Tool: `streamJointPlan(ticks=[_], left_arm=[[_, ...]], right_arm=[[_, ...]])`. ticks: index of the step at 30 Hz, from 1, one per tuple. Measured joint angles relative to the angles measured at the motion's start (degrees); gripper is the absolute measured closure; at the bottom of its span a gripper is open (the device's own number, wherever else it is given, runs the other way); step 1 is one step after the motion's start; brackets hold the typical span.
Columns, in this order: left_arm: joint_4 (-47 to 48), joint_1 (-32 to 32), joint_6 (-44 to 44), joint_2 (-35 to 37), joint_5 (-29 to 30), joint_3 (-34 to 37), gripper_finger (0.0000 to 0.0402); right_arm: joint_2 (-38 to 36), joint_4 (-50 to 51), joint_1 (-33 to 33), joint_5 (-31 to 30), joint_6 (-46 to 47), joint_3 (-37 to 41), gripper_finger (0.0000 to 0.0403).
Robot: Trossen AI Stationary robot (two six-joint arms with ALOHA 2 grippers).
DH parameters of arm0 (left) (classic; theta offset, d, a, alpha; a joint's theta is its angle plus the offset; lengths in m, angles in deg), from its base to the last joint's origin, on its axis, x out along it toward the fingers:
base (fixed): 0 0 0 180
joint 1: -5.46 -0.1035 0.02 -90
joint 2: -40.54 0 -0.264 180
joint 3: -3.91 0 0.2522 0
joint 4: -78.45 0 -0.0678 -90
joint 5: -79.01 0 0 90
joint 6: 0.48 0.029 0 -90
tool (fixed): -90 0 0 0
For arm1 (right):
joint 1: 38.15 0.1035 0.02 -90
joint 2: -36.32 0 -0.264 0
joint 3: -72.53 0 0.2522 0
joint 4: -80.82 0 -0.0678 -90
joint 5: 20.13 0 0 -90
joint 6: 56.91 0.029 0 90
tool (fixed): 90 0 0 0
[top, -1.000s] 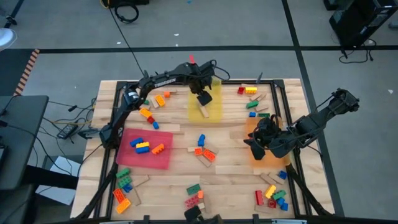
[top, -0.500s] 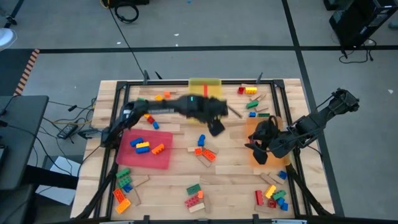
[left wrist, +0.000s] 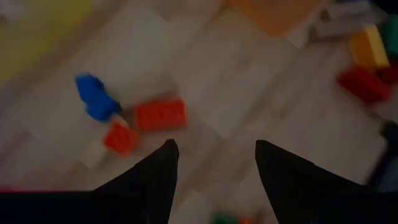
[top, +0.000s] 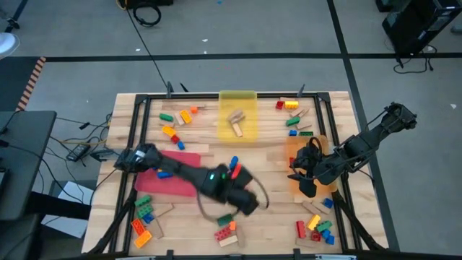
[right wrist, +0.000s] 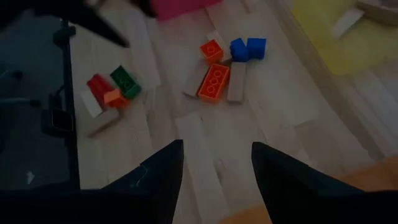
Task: Sort blocks by size
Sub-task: Put the wooden block into the yellow bin
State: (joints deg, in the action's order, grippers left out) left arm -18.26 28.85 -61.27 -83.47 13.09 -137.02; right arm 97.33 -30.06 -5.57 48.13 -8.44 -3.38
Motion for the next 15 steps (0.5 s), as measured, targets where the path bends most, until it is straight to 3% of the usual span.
streamJointPlan(ticks=[6,15], left_arm=[[1.4,6.6,-2.1,0.0,-2.5,0.0,0.0179],[1.9,12.0,18.5,-0.3,-3.0,0.3,0.0179]], right_arm=[[0.0,0.0,0.0,0.0,-0.7,0.0,0.0199],[0.0,0.0,0.0,0.4,-0.7,0.0,0.0199]])
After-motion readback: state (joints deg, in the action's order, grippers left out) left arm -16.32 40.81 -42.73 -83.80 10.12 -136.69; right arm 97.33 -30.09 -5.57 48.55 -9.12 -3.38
